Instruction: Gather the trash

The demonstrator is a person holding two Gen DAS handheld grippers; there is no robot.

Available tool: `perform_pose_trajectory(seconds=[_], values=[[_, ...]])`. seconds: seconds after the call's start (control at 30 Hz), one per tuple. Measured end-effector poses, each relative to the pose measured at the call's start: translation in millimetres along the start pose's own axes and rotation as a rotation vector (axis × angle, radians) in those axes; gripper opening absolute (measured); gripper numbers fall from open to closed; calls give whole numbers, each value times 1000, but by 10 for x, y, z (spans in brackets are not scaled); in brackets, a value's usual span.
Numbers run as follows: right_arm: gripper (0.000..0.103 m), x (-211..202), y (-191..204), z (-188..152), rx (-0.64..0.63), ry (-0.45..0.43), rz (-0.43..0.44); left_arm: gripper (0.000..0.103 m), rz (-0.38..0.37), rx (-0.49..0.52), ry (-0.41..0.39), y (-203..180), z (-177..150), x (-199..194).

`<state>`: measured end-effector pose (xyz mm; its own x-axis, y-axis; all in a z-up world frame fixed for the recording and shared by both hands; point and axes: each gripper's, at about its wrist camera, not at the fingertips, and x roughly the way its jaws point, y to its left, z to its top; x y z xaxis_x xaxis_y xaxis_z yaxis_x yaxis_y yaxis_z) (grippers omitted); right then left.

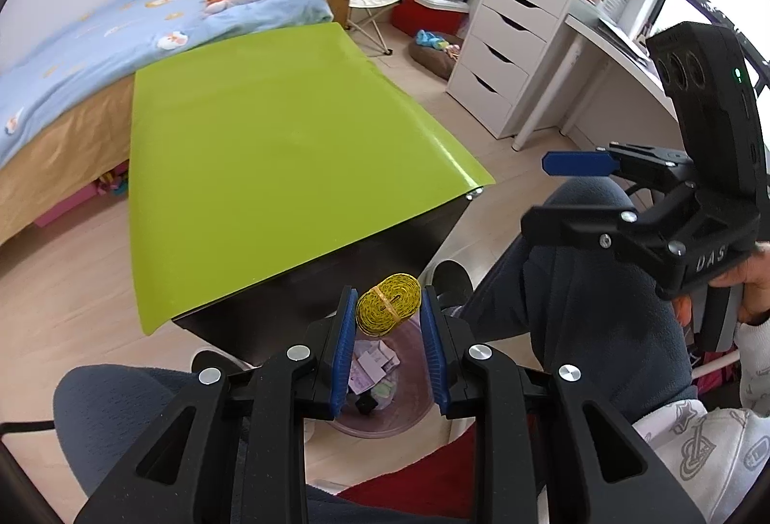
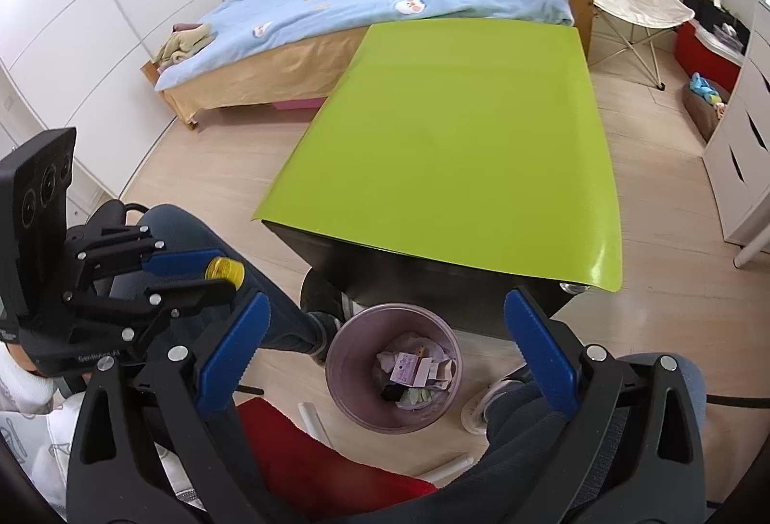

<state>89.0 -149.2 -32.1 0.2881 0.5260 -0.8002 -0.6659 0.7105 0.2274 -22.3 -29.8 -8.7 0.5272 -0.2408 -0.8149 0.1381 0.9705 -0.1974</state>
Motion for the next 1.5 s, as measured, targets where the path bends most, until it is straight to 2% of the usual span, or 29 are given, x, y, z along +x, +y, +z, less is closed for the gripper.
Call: perform_pose_trajectory(seconds=[0.03, 0.07, 0.1, 0.13, 0.27, 0.4, 0.53, 0.83, 1.37, 1.5], values=[[96, -6, -13, -2, 5, -2, -2, 28, -3, 4, 3, -12, 0, 9], [96, -11, -25, -11, 8, -4, -3, 36, -6, 8, 8, -20, 0, 20], [96, -17, -27, -17, 10, -5, -4, 55, -4, 11, 8, -27, -1, 26], [96, -22, -27, -22, 12, -7, -4, 63, -2, 10, 3, -26, 2, 25], [96, -31, -39, -39, 18, -11, -5, 83, 20, -10, -9, 2, -1, 23], [96, -32, -36, -42, 18, -12, -9, 95, 41, -34, -28, 53, 8, -3], [100, -23, -17, -35, 15, -15, -18, 95, 57, -60, -46, 106, 32, -41], [100, -28, 22, 68, 9, -20, -47, 95, 87, -95, -103, 224, 140, -170], [100, -156, 85, 740, -29, -112, -80, 95, 132, -81, -186, 427, 642, -331], [100, -141, 97, 838, -32, -121, -75, 96, 112, -102, -199, 492, 743, -328]])
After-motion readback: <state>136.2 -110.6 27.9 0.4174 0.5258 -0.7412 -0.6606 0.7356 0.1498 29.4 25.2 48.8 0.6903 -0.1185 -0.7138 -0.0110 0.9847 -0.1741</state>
